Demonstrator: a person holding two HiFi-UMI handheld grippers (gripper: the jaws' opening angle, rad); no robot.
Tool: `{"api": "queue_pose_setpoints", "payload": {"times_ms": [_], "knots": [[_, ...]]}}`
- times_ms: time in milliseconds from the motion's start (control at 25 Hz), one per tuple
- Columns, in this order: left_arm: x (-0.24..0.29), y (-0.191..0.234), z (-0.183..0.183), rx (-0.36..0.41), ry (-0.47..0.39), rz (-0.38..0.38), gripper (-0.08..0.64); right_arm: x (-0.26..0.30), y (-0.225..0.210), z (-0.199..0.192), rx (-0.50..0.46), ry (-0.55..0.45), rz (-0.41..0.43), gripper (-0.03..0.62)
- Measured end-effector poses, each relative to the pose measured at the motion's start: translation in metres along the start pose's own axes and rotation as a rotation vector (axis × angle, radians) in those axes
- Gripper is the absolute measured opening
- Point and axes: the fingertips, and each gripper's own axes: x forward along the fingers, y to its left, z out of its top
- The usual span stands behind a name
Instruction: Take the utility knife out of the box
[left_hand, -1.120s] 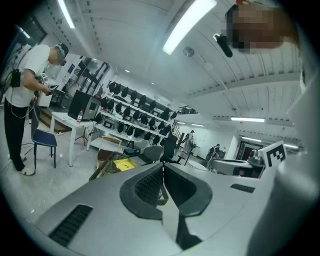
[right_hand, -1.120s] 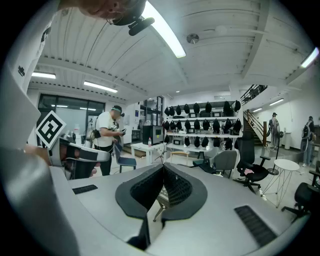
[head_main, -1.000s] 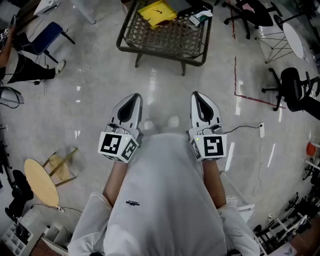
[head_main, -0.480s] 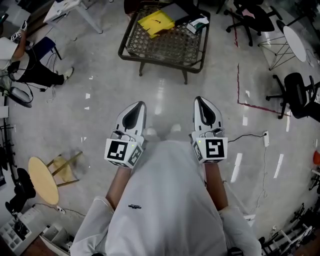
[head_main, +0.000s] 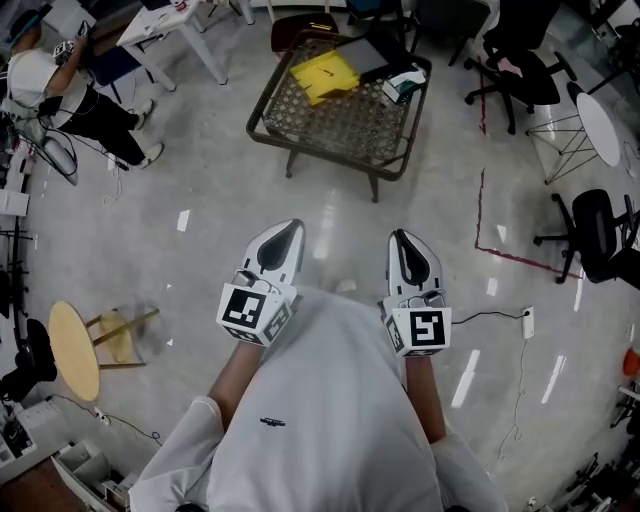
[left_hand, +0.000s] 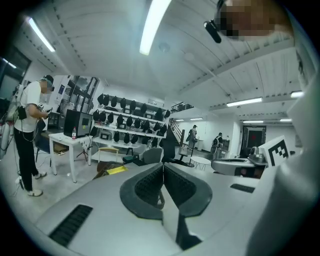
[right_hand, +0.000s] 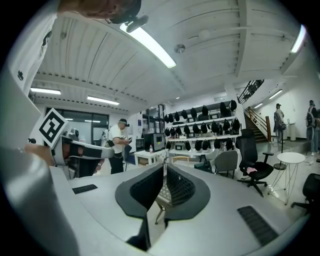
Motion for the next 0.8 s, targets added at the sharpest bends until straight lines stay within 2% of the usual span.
{"api": "queue_pose_setpoints", "payload": {"times_ms": [320, 800], "knots": [[0.027, -0.013, 0.0, 0.002, 0.02, -0.014, 0.005, 0.008, -0.026, 0.0, 0.018, -0.001, -0.003, 0.002], [0.086, 0.023, 0.011, -0.016, 0.037, -0.039, 0.005, 0.072, -0.054, 0.0, 0.034, 0.029, -0.005, 0.002]]}}
